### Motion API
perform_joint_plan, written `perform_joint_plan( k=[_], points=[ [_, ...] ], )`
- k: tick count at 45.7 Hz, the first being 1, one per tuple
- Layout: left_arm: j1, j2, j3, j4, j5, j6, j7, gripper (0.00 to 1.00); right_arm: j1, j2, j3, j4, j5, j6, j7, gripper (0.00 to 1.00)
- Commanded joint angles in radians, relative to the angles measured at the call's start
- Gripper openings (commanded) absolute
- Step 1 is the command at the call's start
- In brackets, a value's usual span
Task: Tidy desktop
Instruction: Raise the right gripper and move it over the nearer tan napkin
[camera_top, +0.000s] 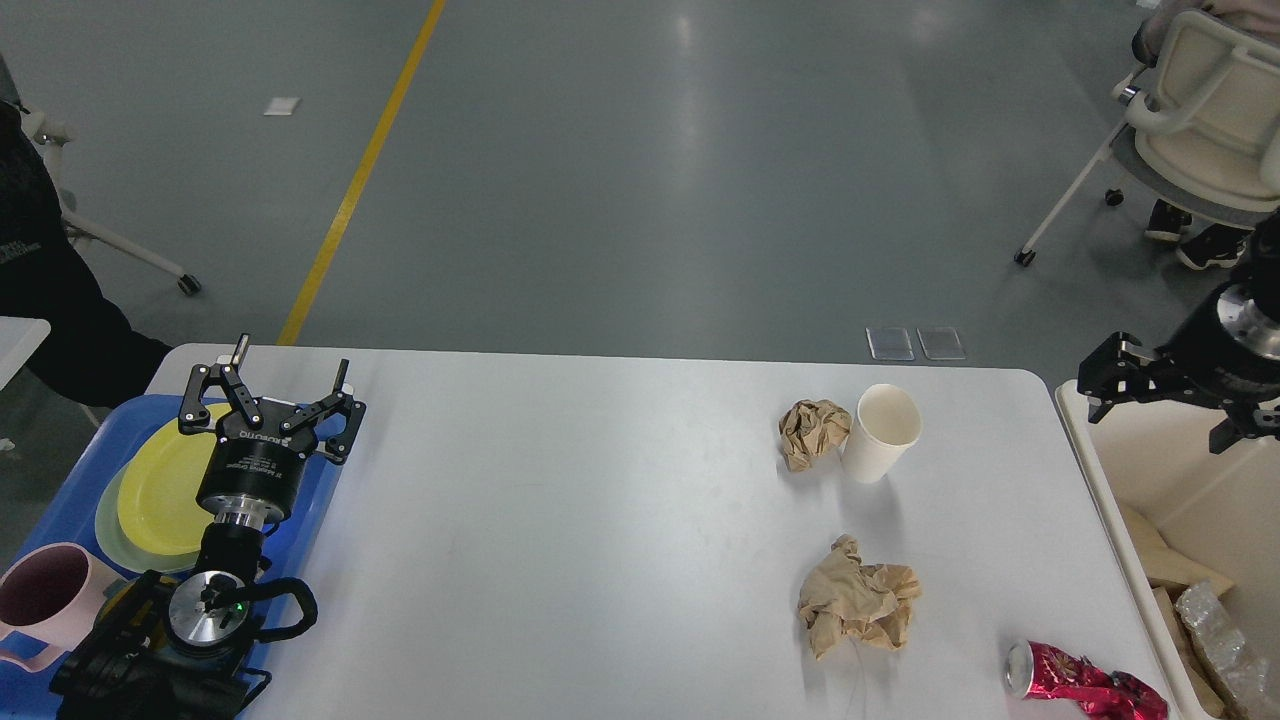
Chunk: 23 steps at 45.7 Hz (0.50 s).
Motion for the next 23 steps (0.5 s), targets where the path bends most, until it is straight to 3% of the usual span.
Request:
perform_joint_plan(
  k=[1,11,23],
  points=[
    [0.000,0.000,0.000,0.000,0.001,0.000,-0.001,0.96,0.221,0.004,-0.003,0.203,0.003,0.015,-0.058,1.00],
    [0.000,0.000,-0.002,0.000,0.000,0.000,-0.001,0.96,0.554,0.053,0.009,0.480,0.014,0.010,-0.061,1.00],
    [0.000,0.000,-0.002,0.000,0.000,0.000,0.000,0.96,0.550,0.137,0.055,0.487,0.069,-0.008,-0.058,1.00]
  ],
)
